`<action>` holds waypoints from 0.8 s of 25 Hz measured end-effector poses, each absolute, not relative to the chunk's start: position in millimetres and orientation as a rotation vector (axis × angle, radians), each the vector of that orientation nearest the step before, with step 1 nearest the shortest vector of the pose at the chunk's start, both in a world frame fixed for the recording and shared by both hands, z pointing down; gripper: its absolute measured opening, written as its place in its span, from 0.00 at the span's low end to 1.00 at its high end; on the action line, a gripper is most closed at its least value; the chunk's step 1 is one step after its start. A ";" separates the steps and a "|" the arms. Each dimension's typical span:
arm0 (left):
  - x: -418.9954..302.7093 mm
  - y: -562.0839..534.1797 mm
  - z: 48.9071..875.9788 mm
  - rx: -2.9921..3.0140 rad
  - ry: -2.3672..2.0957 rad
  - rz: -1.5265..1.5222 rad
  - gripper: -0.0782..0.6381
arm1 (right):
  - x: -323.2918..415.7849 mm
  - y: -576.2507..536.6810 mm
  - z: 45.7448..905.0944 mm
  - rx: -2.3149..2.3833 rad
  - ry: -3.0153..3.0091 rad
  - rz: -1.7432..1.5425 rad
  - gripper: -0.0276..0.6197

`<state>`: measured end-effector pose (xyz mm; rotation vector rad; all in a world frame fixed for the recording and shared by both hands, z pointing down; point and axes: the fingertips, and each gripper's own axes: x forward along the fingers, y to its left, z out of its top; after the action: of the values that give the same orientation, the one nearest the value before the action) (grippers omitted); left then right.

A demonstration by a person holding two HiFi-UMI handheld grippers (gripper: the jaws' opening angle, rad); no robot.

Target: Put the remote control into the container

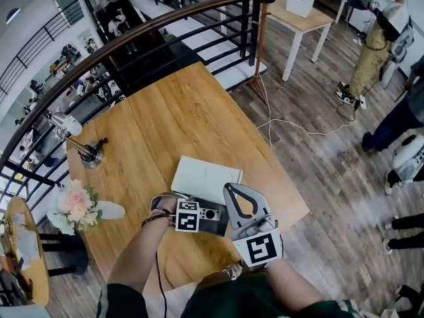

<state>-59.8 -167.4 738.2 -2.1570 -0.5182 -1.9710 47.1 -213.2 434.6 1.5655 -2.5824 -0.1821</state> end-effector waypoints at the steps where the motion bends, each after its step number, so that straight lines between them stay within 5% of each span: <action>1: -60.3 -166.7 740.7 -2.143 -0.521 -1.973 0.39 | 48.6 -212.6 435.8 1.567 -2.582 -0.177 0.07; 20: -56.7 -163.8 740.3 -2.189 -0.426 -1.978 0.42 | 60.2 -201.6 435.8 1.567 -2.611 -0.173 0.07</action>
<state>-56.7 -163.8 740.3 -2.1894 -0.4261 -1.9778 60.2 -201.6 435.8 1.5670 -2.6106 -0.1730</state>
